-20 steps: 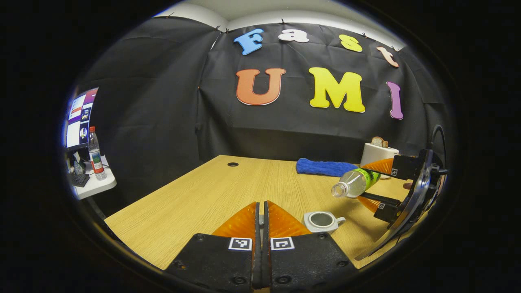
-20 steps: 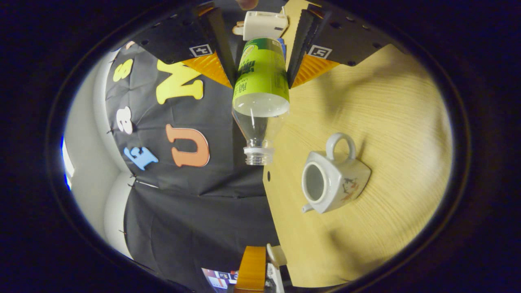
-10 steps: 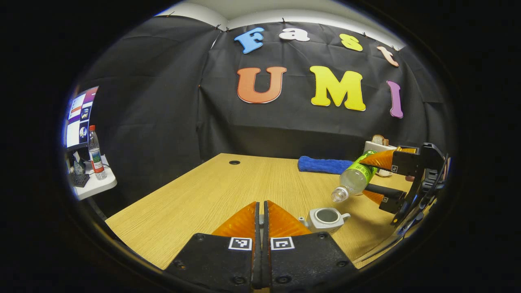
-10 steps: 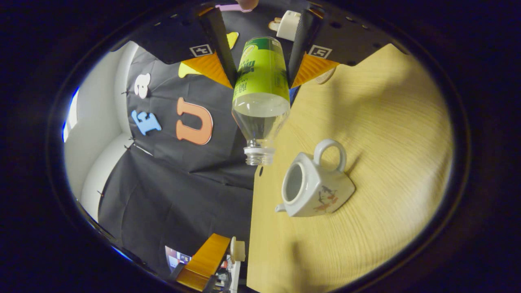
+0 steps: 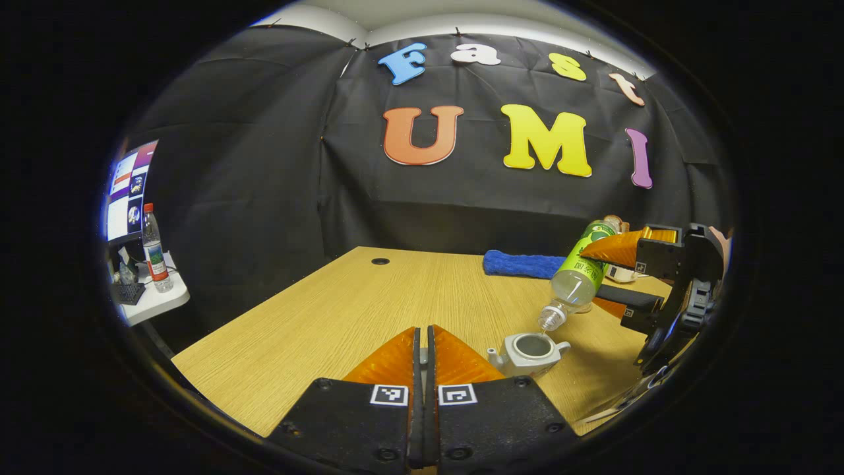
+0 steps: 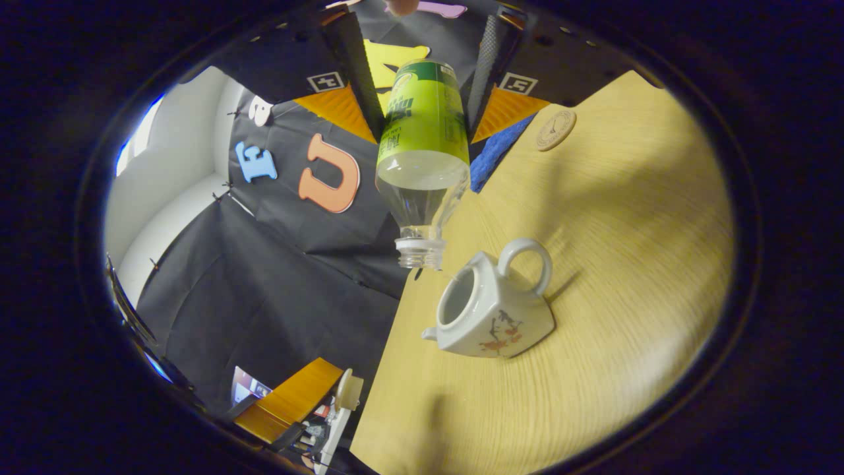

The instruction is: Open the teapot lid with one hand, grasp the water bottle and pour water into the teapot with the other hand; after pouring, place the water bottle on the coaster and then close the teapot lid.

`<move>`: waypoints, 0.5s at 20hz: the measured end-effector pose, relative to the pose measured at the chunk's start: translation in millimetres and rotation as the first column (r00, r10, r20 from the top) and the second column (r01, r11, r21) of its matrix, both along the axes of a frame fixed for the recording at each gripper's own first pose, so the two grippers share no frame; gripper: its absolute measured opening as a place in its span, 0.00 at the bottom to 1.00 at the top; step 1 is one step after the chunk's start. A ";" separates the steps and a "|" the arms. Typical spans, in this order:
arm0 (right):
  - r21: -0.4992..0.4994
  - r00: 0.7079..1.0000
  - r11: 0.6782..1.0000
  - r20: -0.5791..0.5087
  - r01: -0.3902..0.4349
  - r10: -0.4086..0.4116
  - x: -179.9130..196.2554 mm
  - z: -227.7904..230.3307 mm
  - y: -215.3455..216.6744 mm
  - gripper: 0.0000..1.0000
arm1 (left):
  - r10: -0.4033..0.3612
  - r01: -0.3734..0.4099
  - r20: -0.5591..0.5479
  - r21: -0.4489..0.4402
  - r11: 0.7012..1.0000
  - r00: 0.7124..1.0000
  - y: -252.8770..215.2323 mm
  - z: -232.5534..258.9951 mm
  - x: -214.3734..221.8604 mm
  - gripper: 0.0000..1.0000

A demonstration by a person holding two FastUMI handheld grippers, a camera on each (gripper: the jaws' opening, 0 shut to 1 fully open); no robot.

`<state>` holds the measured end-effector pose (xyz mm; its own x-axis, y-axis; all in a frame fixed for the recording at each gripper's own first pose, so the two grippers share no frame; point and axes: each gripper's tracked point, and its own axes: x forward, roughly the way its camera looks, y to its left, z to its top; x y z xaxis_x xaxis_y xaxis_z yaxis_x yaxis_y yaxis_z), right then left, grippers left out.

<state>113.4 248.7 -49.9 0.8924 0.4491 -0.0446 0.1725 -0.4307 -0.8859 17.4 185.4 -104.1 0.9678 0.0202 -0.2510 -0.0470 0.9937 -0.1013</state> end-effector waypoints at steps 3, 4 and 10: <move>-0.038 1.000 0.999 0.011 -0.011 0.011 -1.4 0.1 1.3 0.70 | -0.003 0.003 -0.006 -0.001 1.000 1.000 -0.2 -2.4 -0.9 0.02; -0.052 1.000 0.998 0.024 -0.018 0.019 -1.7 2.1 3.1 0.70 | -0.003 0.003 -0.009 0.002 1.000 1.000 -0.4 -2.4 -1.1 0.03; -0.085 0.997 0.995 0.065 -0.044 0.050 -7.4 15.1 9.8 0.70 | -0.004 0.004 -0.018 0.004 1.000 1.000 1.2 -5.1 -1.9 0.03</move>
